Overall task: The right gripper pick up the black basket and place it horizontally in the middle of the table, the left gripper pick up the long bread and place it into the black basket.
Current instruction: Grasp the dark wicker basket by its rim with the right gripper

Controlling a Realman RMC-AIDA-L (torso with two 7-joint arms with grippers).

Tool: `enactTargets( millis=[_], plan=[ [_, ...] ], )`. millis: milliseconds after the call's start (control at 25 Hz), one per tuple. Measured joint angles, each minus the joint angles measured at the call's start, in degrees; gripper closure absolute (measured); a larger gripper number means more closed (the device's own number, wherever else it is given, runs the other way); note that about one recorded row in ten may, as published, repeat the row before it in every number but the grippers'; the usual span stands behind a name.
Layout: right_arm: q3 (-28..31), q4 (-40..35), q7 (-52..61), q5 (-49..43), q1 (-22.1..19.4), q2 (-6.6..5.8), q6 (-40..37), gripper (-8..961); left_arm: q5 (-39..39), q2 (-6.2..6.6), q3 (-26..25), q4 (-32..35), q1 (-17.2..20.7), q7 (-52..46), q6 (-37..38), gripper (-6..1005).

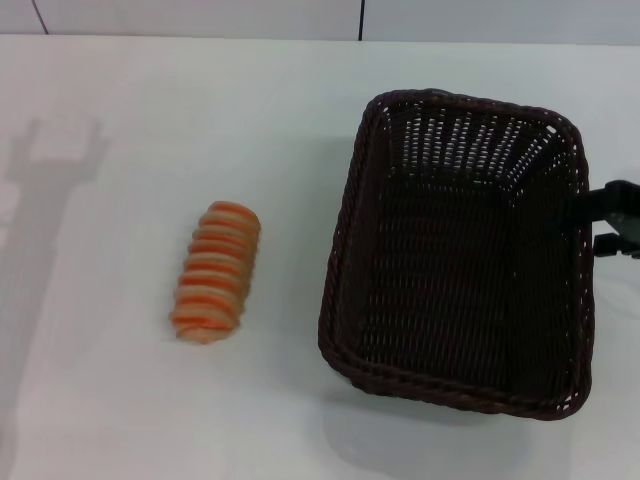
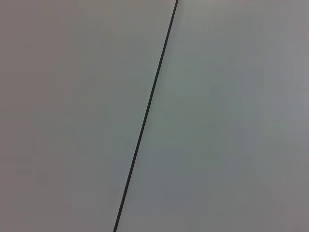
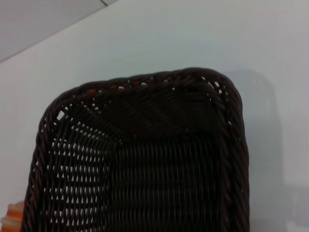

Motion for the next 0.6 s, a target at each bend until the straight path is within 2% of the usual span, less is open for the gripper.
enactTargets(
  millis=[600],
  plan=[
    [-2.5, 2.8, -0.8, -0.6, 0.4, 0.02, -0.9, 297, 0.0, -0.13, -0.1, -0.3, 0.0, 0.0, 0.0, 133]
  ],
)
